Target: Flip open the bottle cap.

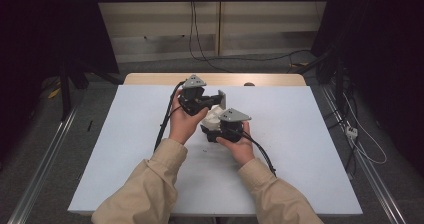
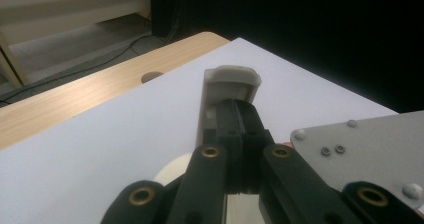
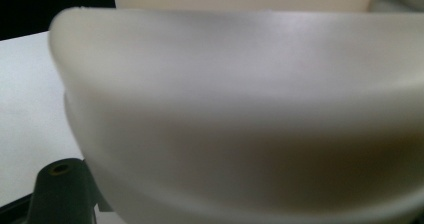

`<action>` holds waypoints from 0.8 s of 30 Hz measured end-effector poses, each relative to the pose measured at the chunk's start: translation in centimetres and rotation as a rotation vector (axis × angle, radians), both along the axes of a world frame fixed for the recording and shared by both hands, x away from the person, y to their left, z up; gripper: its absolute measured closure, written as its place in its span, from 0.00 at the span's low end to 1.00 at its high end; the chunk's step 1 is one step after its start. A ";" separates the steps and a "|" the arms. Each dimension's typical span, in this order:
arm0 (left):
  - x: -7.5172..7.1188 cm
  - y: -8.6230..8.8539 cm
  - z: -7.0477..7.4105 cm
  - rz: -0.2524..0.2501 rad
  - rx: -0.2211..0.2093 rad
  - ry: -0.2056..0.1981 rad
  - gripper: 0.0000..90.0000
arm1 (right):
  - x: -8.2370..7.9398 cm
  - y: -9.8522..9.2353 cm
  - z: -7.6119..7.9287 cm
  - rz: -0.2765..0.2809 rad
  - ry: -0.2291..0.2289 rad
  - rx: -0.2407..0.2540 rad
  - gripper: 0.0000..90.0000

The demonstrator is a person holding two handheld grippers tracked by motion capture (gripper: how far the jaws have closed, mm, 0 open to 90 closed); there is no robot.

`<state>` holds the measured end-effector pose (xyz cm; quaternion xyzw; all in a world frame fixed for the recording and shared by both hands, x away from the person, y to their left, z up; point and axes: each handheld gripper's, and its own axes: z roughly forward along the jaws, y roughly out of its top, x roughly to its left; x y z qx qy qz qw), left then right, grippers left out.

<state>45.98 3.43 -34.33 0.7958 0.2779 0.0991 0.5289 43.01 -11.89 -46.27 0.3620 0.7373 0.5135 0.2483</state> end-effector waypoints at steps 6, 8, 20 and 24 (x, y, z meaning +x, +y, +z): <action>0.1 -0.2 0.2 0.000 0.006 0.001 1.00 | 0.0 0.0 0.0 0.000 0.000 -0.001 0.21; 0.2 -0.3 0.2 -0.001 0.000 0.004 1.00 | 0.0 0.0 0.0 0.000 -0.001 -0.001 0.21; 0.5 -0.7 0.3 -0.006 0.004 0.002 1.00 | 0.0 0.0 0.0 0.000 0.000 -0.001 0.21; 0.6 -0.8 0.3 -0.010 0.009 0.004 1.00 | 0.0 0.0 0.0 0.000 0.000 -0.001 0.21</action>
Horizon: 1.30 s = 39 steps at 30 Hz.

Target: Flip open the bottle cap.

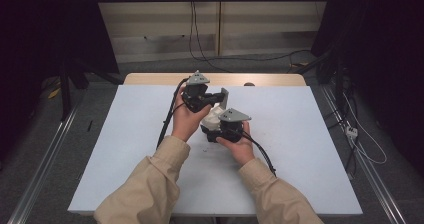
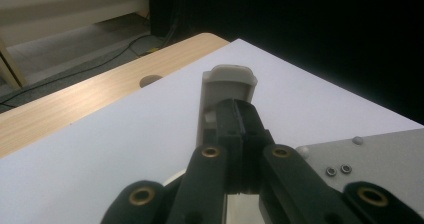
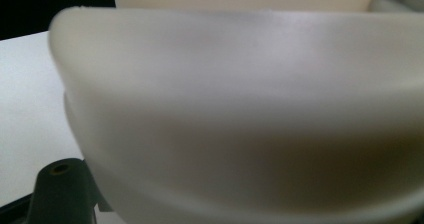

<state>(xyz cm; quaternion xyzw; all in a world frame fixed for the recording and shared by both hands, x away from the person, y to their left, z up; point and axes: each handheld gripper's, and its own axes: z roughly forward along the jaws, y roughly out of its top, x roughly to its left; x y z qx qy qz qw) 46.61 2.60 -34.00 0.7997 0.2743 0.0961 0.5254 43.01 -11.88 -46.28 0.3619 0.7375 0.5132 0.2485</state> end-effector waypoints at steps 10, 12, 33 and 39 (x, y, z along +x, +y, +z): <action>0.4 -0.4 -0.1 -0.007 -0.007 0.013 1.00 | 0.0 0.0 0.0 0.000 0.000 0.000 0.21; 0.5 -0.5 -0.1 -0.005 -0.004 0.010 1.00 | 0.0 0.0 0.0 0.000 0.000 0.000 0.21; 0.9 -1.5 -0.1 -0.014 0.012 0.006 1.00 | 0.0 0.0 0.0 0.001 0.005 0.003 0.21; 1.0 -1.6 -0.1 -0.017 0.019 0.009 1.00 | 0.0 0.0 0.0 0.001 0.005 0.001 0.21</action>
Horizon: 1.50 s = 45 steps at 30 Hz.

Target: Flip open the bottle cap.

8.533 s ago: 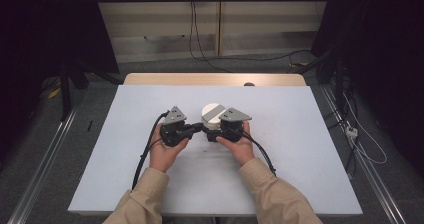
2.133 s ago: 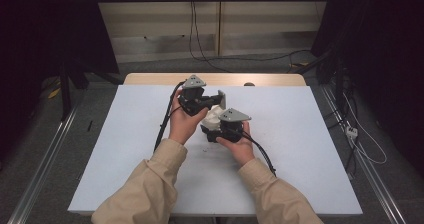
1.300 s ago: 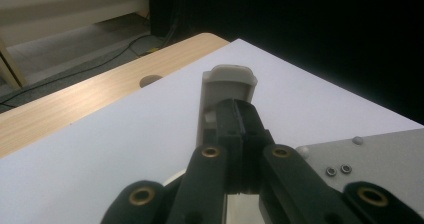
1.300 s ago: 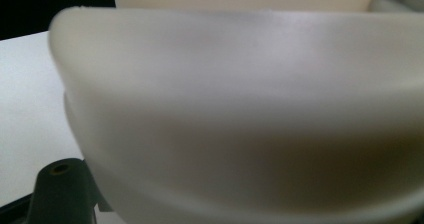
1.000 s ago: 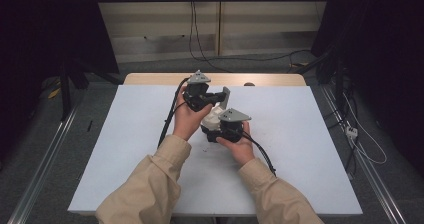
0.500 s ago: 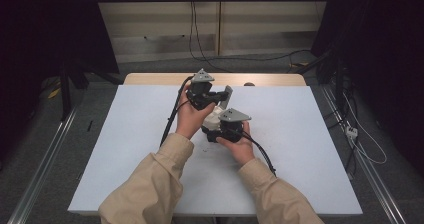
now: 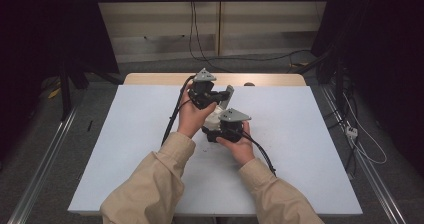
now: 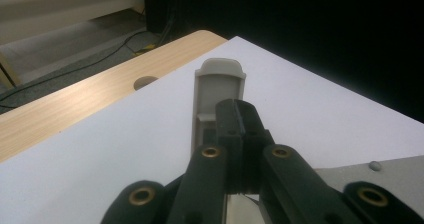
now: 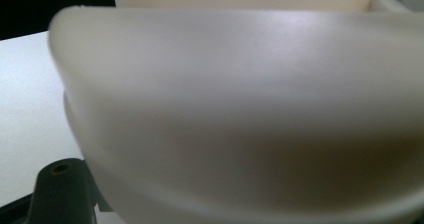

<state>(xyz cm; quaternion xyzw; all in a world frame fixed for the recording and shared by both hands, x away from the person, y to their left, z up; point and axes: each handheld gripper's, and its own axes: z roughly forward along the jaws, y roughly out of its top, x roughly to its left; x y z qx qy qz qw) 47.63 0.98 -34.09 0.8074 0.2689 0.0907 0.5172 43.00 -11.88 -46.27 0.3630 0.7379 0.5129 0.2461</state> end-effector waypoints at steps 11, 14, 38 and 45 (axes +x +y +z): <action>0.3 -0.4 -0.2 -0.005 0.001 0.001 1.00 | 0.0 0.0 0.0 0.000 0.000 -0.002 0.21; 0.4 -0.5 -0.3 -0.006 0.004 0.001 1.00 | 0.0 0.0 0.0 0.000 -0.003 -0.002 0.21; 0.6 -1.8 -0.5 -0.045 0.019 0.013 1.00 | 0.0 0.0 0.0 0.000 0.000 -0.002 0.21; 0.6 -1.2 -0.1 -0.024 0.023 0.007 1.00 | 0.0 0.0 0.0 0.001 -0.001 -0.001 0.21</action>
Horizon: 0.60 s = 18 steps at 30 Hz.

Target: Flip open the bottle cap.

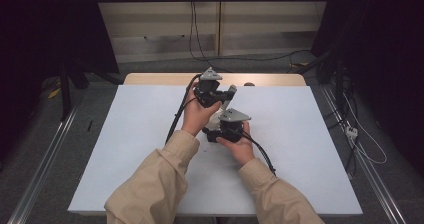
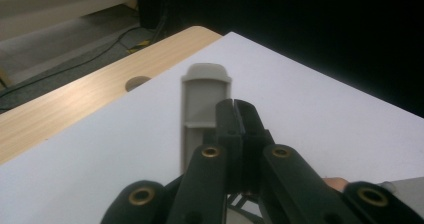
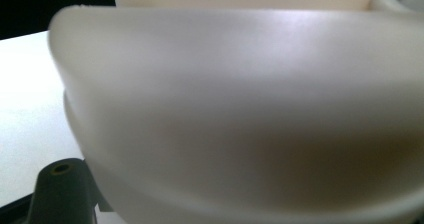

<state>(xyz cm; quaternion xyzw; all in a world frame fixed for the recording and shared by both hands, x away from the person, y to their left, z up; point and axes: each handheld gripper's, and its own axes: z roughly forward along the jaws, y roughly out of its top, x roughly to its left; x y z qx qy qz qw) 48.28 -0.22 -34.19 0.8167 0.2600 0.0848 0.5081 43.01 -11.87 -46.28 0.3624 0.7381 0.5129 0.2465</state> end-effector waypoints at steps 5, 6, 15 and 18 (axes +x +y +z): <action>0.1 0.2 0.0 0.004 0.000 0.001 1.00 | 0.0 0.0 0.0 0.000 0.002 0.000 0.21; 0.1 0.2 0.0 0.006 -0.003 0.003 1.00 | 0.0 0.0 0.0 0.000 0.002 0.000 0.21; 0.7 0.4 -0.5 0.025 0.004 0.011 1.00 | 0.0 0.0 0.0 0.000 -0.002 -0.001 0.21; 0.7 0.3 -0.5 0.021 0.007 0.007 1.00 | 0.0 0.0 0.0 -0.001 -0.001 0.000 0.21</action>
